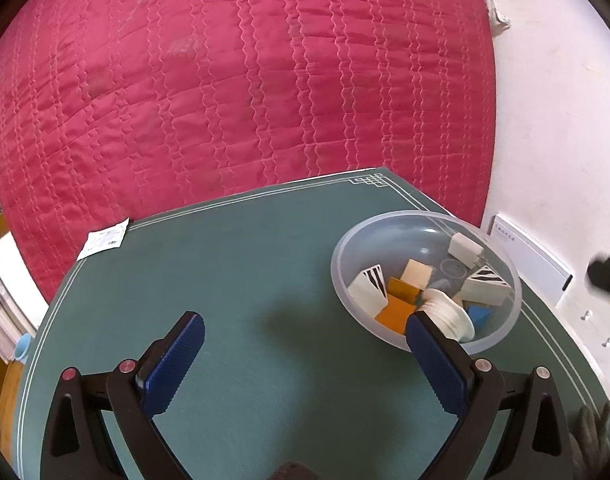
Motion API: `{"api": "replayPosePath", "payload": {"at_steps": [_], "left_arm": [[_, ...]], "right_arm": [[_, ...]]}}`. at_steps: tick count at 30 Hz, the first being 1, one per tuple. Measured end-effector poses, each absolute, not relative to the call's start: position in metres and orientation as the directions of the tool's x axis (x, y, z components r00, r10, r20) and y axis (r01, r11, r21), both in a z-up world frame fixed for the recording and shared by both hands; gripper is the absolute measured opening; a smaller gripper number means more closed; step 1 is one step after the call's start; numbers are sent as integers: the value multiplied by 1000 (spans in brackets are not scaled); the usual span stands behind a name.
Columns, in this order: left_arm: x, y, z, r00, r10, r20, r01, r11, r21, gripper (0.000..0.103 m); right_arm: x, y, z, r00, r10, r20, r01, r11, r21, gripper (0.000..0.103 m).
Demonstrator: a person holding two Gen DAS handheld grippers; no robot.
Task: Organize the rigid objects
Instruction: 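Withdraw both grippers from the filled bowl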
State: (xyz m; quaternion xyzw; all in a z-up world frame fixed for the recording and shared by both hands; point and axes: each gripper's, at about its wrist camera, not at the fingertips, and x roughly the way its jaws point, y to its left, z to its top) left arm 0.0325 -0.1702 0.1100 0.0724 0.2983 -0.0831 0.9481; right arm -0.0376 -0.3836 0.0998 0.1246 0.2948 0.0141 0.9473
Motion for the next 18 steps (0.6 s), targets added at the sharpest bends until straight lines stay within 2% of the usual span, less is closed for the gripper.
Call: {"api": "replayPosePath", "payload": {"at_steps": [4,10,18], "left_arm": [[28,-175,106,797,-123,-591,215,973,87,102],[23,-181,104,790,-125,-600,230,968,101,102],[24,-184,103,780,-139,-610,245,965,94,102]], "right_arm": [[-40,-361,83,794,66,-604,24,990,139,103],[-44,-340,75,813,-37,-581,37,999,-11,103],[-42,-342,72,817,-56,-574,63,998,-7,103]]}}
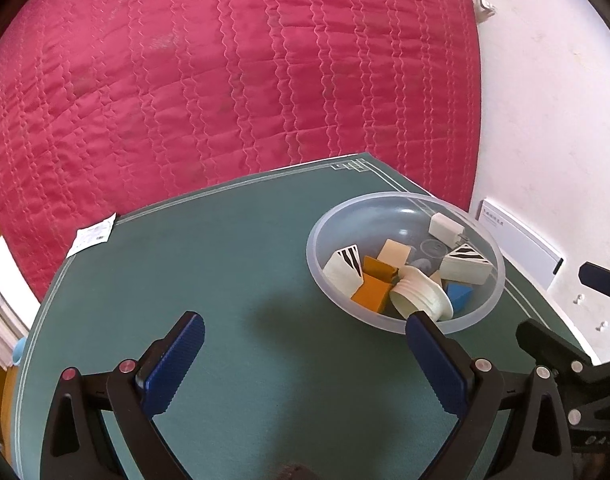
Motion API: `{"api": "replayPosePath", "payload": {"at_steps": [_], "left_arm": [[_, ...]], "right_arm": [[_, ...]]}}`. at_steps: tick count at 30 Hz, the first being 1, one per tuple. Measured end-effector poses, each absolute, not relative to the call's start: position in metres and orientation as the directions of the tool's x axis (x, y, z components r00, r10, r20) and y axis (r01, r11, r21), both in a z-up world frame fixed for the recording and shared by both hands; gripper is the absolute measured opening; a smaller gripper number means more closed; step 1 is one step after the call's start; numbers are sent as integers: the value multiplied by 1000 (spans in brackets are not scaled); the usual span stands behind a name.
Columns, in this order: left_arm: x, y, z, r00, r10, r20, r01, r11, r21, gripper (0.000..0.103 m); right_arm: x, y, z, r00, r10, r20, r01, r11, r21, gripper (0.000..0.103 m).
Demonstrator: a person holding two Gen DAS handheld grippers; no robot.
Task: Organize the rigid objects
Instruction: 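Withdraw both grippers from the filled bowl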
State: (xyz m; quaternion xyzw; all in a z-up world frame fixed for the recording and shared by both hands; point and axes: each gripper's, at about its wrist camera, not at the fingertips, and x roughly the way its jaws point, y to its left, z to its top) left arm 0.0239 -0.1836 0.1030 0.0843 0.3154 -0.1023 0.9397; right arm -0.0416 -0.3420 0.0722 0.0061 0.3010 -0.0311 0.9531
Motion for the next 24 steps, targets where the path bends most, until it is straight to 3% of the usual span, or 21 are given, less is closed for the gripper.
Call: {"api": "replayPosePath", "payload": {"at_steps": [24], "left_arm": [[25,-183,99,765,-159,-624,267,960,83,102]], "right_arm": [[-33,-343,56,790,-62,-610,85,996,9,103]]}}
